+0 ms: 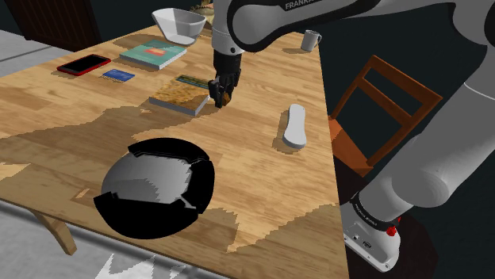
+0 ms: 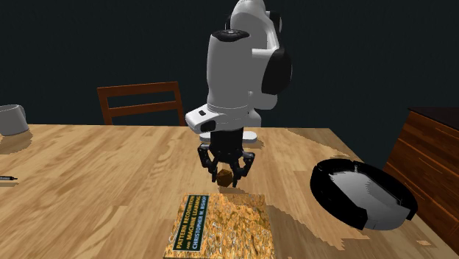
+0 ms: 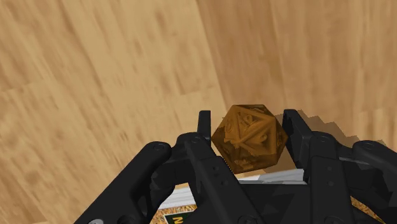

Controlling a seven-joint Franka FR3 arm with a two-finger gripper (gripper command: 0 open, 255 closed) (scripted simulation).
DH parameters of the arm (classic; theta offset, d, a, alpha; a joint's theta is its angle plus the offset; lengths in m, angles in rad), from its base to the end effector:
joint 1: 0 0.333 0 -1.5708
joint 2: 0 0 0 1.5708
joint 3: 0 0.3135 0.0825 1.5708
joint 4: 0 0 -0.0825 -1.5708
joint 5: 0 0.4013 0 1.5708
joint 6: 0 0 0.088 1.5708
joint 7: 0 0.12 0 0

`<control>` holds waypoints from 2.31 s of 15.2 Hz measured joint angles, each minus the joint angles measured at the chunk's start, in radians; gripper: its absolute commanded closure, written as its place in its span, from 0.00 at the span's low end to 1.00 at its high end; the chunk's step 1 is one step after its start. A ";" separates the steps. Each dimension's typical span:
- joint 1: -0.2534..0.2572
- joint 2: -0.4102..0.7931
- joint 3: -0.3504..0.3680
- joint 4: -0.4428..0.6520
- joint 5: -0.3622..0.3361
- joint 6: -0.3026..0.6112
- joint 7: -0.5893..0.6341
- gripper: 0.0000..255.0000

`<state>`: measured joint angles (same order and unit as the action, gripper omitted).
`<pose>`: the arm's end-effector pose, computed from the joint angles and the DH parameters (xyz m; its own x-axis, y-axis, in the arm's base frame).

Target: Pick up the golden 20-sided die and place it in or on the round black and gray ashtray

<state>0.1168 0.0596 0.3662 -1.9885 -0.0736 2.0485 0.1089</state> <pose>0.5197 0.2647 0.4123 0.9181 0.3962 0.0087 0.3954 -0.9175 0.0435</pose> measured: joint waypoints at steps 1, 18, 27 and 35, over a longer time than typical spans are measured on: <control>0.000 0.000 0.000 0.000 0.000 0.000 0.000 1.00; -0.002 -0.033 -0.001 0.085 0.016 -0.115 -0.016 1.00; -0.002 -0.046 0.000 0.188 0.023 -0.230 -0.023 1.00; 0.033 -0.058 0.034 0.244 0.028 -0.300 0.041 1.00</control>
<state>0.1494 0.0014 0.4006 -1.7449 -0.0455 1.7486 0.1497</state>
